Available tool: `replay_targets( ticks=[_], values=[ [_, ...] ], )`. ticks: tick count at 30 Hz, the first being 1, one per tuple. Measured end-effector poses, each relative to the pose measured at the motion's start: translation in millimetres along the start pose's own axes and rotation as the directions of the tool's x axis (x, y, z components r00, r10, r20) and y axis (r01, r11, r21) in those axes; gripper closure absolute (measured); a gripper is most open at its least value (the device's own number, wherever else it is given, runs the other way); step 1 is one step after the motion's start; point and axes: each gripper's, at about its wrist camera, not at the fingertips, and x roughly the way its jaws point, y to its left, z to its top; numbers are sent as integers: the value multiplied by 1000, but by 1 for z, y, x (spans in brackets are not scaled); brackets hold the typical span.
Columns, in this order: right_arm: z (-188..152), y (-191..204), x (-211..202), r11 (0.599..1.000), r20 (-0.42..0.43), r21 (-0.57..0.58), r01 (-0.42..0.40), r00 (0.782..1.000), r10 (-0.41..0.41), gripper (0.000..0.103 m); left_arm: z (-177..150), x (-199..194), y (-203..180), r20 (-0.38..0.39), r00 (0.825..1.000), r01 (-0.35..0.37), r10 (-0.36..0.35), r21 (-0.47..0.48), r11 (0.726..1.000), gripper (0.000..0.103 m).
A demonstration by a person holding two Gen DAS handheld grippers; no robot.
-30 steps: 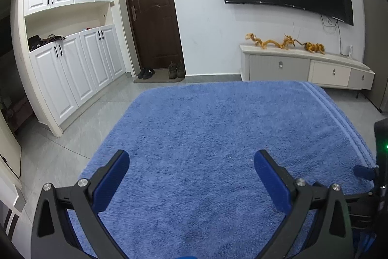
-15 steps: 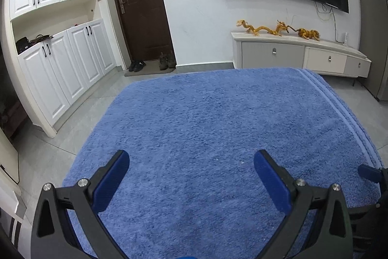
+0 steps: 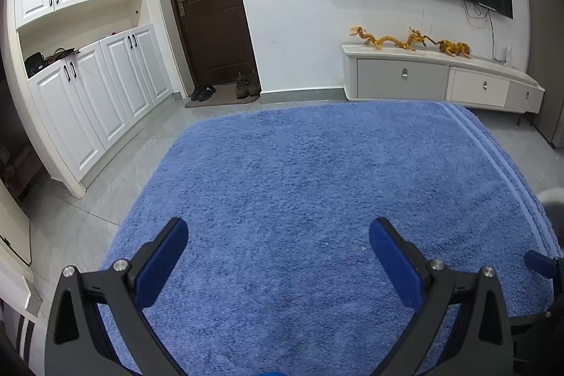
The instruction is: Collect trash
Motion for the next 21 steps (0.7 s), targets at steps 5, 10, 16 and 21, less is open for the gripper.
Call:
replay_targets(
  ticks=[5,10,16,21],
  values=[
    [0,0,0,1000,0,0,0,1000,0,0,-5,-3,18,0,1000,1,-1,-25,1000,0],
    [0,0,0,1000,0,0,0,1000,0,0,-11,-2,55,-5,998,-64,64,-92,994,0],
    [0,1,0,1000,-1,0,1,1000,-1,0,-16,4,102,10,986,-165,168,-136,977,0],
    [1,1,0,1000,-1,0,1,1000,-1,0,-14,23,135,16,964,-257,264,-183,949,0]
  ],
)
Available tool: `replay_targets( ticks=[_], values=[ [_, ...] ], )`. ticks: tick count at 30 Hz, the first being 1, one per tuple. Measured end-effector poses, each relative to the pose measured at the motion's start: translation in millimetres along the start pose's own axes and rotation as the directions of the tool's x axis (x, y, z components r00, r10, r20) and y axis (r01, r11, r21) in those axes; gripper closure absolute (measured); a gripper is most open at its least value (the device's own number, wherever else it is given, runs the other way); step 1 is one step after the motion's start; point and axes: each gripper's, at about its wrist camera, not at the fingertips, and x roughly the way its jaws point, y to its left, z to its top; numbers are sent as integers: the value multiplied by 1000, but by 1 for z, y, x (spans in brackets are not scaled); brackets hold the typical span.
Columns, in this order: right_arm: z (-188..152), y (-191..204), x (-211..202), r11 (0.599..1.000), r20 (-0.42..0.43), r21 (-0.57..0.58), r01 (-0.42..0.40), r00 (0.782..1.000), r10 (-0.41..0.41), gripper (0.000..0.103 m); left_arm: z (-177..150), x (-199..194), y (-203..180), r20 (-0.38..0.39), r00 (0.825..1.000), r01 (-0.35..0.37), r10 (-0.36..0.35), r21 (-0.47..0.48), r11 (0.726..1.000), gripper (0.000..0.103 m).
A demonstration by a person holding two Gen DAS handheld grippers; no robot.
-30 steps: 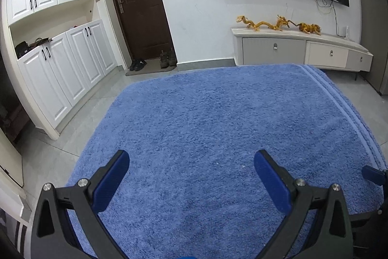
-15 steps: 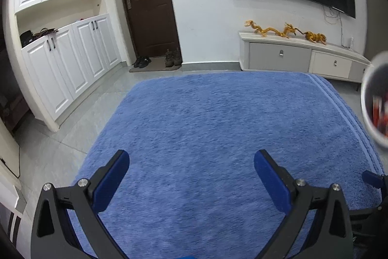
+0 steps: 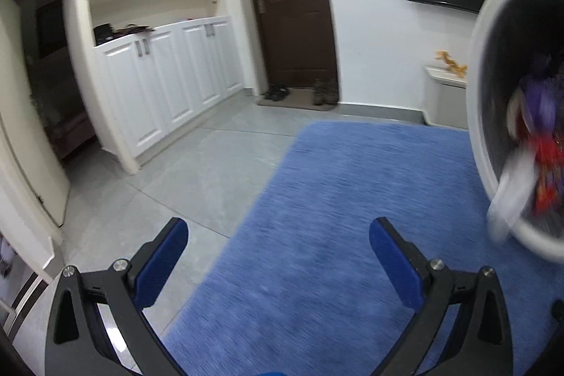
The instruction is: Collect trash
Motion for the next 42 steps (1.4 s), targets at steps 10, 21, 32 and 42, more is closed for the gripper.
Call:
replay_targets(
  ticks=[10,21,32,42],
  values=[
    [1,0,-2,1000,-1,0,0,1000,0,0,-8,0,-1,-6,998,61,-62,-36,997,0],
    [2,1,-5,1000,-3,0,0,1000,0,0,-5,-36,-27,23,991,135,-135,2,991,0],
    [3,1,-8,1000,-5,0,-1,1000,1,0,5,-78,-43,42,969,242,-243,31,970,0],
    [3,1,-8,1000,-5,0,-1,1000,1,0,0,-94,-82,-7,955,294,-295,116,949,0]
  ],
)
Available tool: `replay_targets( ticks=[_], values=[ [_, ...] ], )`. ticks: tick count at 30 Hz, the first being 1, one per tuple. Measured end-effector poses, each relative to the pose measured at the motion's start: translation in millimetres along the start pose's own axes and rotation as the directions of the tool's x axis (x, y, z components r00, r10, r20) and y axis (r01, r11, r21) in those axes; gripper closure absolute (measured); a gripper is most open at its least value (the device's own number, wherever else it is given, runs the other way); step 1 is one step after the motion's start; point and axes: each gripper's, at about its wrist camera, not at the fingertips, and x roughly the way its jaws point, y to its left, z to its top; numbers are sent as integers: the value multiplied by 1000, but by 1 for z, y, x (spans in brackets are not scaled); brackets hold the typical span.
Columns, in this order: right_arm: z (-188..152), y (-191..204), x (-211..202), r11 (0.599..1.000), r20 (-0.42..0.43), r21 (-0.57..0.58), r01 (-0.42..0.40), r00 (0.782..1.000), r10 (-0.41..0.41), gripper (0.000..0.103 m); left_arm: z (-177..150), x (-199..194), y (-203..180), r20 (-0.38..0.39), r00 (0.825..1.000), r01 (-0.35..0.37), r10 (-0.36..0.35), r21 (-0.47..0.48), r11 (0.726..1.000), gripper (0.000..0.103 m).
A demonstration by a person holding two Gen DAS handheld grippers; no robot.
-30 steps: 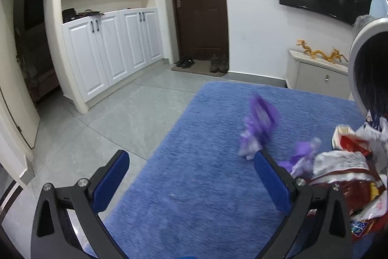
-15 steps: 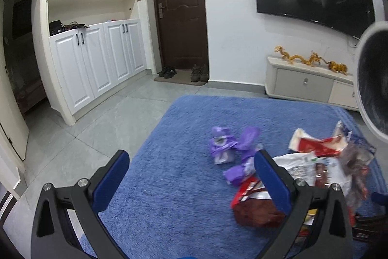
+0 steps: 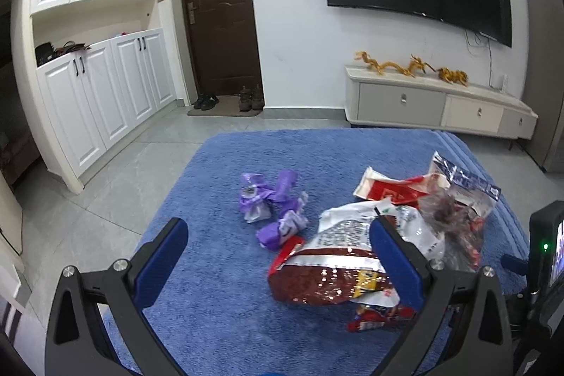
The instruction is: Collect trash
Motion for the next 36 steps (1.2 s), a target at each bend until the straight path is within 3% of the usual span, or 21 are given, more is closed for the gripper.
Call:
replay_targets(
  ticks=[7,23,34,36],
  values=[
    [0,0,0,1000,0,0,0,1000,0,0,-4,4,-13,-25,999,32,-32,15,999,0],
    [0,0,0,1000,-1,-1,0,1000,0,0,-19,-20,-19,14,987,158,-158,-10,987,0],
    [5,-2,-1,1000,-24,-2,-8,1000,8,0,-31,-46,-30,26,984,177,-177,19,984,0],
    [-2,-12,-18,999,34,44,18,999,-20,0,-30,-51,-33,31,982,185,-185,22,983,0]
  ],
)
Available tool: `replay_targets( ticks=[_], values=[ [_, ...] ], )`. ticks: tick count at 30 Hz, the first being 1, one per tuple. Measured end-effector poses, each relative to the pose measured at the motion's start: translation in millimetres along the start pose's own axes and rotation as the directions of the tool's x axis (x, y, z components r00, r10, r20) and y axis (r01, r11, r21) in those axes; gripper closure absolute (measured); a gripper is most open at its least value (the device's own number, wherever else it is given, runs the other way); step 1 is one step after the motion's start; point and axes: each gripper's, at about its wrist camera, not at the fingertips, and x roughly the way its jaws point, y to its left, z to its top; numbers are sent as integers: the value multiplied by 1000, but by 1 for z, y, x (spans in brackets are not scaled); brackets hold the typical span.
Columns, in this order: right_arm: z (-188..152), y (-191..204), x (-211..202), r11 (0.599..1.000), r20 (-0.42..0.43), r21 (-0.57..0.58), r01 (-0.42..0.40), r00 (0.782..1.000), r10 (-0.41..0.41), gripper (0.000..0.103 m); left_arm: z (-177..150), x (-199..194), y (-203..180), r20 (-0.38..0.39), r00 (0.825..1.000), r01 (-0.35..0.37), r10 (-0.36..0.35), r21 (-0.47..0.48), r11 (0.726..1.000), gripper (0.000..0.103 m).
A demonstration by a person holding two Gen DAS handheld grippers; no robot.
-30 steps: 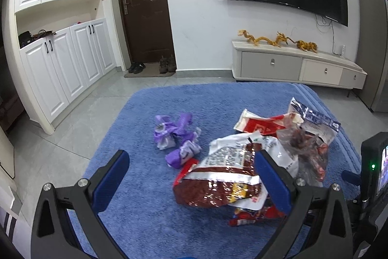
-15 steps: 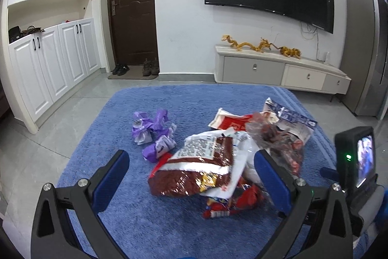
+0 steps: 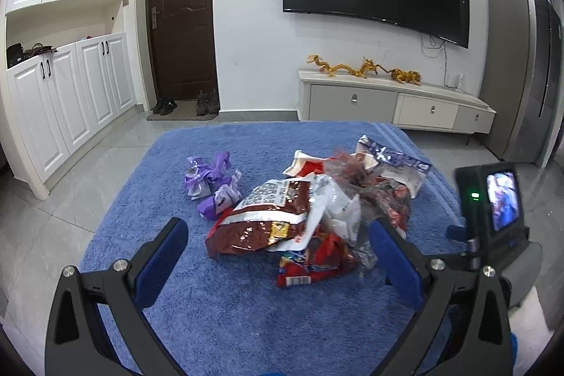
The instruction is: Collect trash
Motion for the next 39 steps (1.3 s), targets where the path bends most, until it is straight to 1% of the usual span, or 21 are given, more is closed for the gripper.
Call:
replay_targets(
  ticks=[2,4,6,10,13,16,22,26,34,39],
  values=[
    [-7,-10,-19,999,54,33,23,998,-25,0,1,-4,-3,4,1000,7,-7,1,1000,0],
    [-15,-24,-45,995,112,69,65,991,-73,0,3,-7,-9,9,1000,15,-15,7,1000,0],
    [-20,-35,-63,991,138,94,91,985,-103,0,3,-10,-15,15,1000,24,-25,16,1000,0],
    [-32,-61,-104,977,211,156,144,962,-175,0,5,-16,-30,29,999,37,-38,37,999,0],
    [-37,-74,-125,964,227,184,190,946,-230,0,6,-21,-40,37,998,50,-52,52,997,0],
    [-43,-84,-142,955,244,206,213,934,-261,0,8,-25,-49,43,997,61,-63,61,996,0],
    [-59,-86,-167,950,280,221,221,918,-279,0,12,-36,-59,61,996,61,-66,77,995,0],
    [-61,-91,-179,948,306,233,214,910,-281,0,14,-44,-63,74,995,53,-59,84,995,0],
    [-63,-100,-205,942,359,265,205,886,-294,0,22,-64,-61,115,992,35,-44,84,996,0],
    [-63,-98,-215,944,379,265,196,879,-289,0,24,-82,-62,141,989,29,-42,95,995,0]
  ],
)
